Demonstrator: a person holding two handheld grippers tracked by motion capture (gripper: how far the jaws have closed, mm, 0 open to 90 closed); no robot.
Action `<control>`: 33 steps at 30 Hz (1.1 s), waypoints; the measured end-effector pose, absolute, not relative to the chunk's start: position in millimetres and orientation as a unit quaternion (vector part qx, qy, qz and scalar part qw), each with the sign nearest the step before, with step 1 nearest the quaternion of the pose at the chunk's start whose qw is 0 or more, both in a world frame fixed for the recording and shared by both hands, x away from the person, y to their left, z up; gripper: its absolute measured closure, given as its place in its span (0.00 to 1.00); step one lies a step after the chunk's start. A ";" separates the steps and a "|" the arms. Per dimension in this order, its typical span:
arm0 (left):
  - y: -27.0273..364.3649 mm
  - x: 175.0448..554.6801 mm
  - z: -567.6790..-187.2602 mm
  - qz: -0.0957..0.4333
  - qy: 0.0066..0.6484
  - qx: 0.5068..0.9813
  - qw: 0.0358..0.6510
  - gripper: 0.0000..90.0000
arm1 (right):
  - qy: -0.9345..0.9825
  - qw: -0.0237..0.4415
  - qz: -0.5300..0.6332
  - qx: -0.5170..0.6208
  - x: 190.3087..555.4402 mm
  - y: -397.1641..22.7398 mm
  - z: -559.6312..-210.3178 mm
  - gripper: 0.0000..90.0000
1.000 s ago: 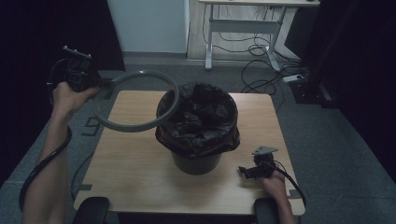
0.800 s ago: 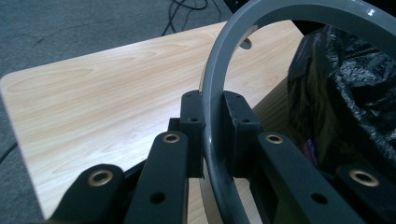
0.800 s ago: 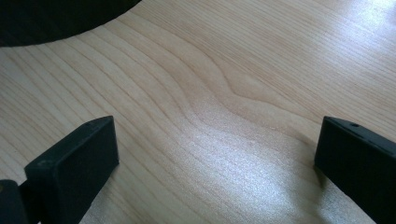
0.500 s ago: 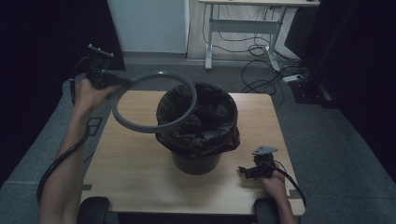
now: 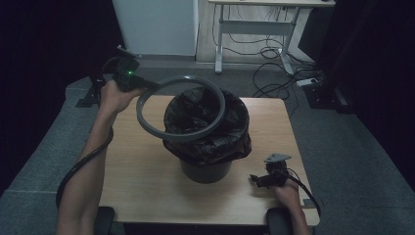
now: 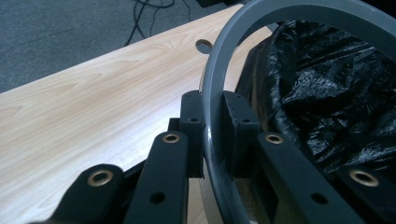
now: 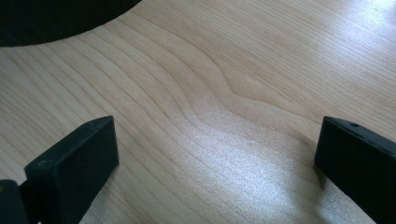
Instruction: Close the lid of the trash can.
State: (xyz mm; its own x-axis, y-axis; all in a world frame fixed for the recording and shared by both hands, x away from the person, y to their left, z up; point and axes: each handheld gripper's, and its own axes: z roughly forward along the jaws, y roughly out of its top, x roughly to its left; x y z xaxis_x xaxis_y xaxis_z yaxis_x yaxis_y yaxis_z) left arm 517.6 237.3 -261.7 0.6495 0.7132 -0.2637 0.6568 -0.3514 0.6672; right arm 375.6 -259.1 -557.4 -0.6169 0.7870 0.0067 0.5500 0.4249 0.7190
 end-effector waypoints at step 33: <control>164.3 518.9 -278.3 0.064 0.356 0.846 0.390 0.87 | 0.827 0.168 0.352 0.404 375.6 -259.1 -557.4 0.00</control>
State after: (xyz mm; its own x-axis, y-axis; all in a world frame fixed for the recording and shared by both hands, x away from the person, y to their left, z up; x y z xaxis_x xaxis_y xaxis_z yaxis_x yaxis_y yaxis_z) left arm 518.9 164.3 -278.3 0.7378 0.6531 -0.1708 0.5539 -0.4409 0.7063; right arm 375.6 -259.1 -557.4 -0.6168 0.7871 0.0066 0.5500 0.4250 0.7190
